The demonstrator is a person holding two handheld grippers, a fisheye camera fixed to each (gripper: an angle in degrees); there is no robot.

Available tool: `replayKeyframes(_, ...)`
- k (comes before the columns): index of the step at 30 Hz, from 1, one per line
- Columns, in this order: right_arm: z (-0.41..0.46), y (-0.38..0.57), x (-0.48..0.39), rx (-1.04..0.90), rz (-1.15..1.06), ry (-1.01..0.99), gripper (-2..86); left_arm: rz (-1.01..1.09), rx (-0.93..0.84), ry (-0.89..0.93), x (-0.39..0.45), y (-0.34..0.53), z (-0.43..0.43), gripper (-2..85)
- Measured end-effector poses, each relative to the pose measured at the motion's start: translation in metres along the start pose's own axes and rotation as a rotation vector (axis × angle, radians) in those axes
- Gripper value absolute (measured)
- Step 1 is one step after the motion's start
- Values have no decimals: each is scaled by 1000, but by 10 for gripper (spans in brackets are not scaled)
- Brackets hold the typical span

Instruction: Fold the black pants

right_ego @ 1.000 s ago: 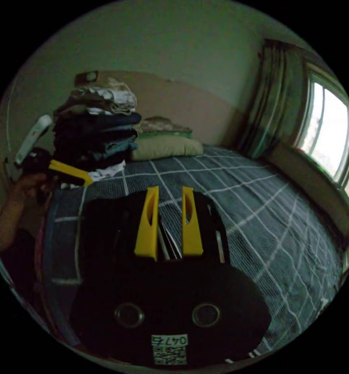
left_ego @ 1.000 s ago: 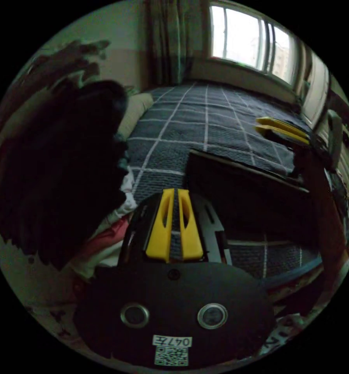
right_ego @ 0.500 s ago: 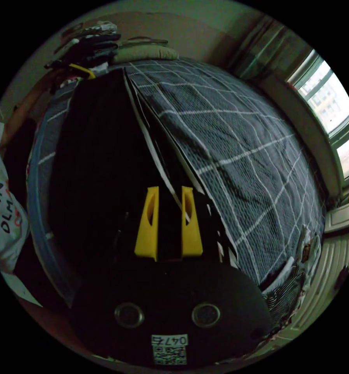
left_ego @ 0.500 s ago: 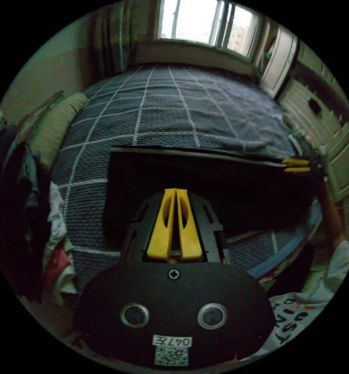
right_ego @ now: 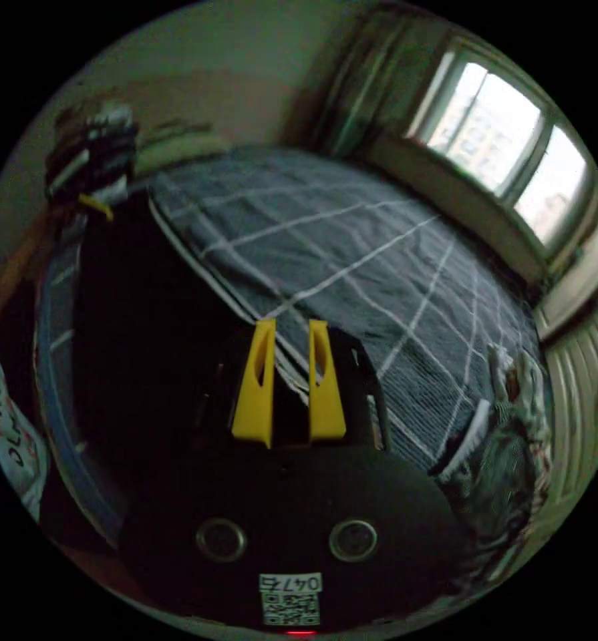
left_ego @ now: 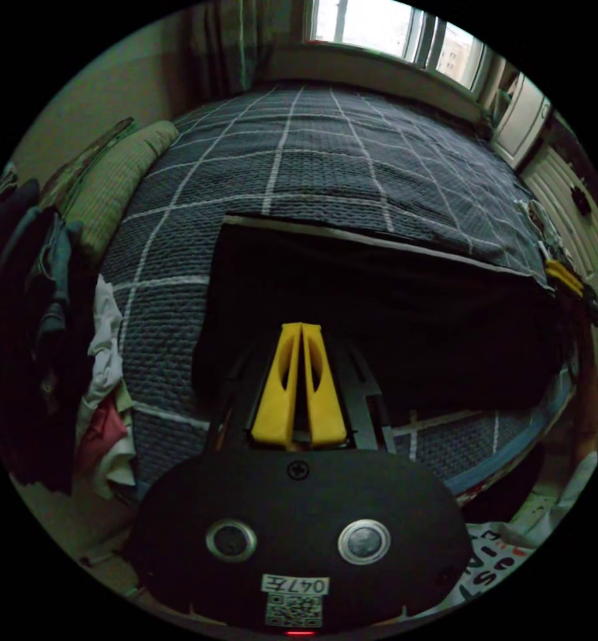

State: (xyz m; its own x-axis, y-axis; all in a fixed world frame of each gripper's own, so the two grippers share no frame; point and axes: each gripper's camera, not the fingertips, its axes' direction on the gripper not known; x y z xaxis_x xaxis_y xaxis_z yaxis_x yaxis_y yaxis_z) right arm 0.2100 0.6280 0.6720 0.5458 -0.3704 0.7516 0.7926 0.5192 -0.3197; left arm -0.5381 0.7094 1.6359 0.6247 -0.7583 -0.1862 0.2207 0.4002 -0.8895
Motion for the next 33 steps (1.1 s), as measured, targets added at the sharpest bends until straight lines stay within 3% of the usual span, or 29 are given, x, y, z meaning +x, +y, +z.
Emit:
replayKeyframes(3,-62,51,36,119,154,101,39,0,38,13,14,0,-1,-8)
replayKeyframes(12,-89,134,65,-290,39,248,108,17,71,47,62,4,14,-8)
replayKeyframes(19,-103,161,82,-332,49,215,21,66,18,-62,108,6,38,-8)
replayKeyframes(22,-123,163,87,-307,65,275,16,73,-12,-91,126,10,50,-8)
replayKeyframes(25,-116,174,91,-386,109,184,31,68,-16,-82,143,15,57,-8)
replayKeyframes(28,-143,180,87,-311,183,260,61,60,-11,-71,161,23,60,-8)
replayKeyframes(31,-211,190,63,-37,296,355,56,41,67,-66,183,35,46,-8)
replayKeyframes(33,-249,192,21,151,161,273,37,118,183,15,213,49,22,-8)
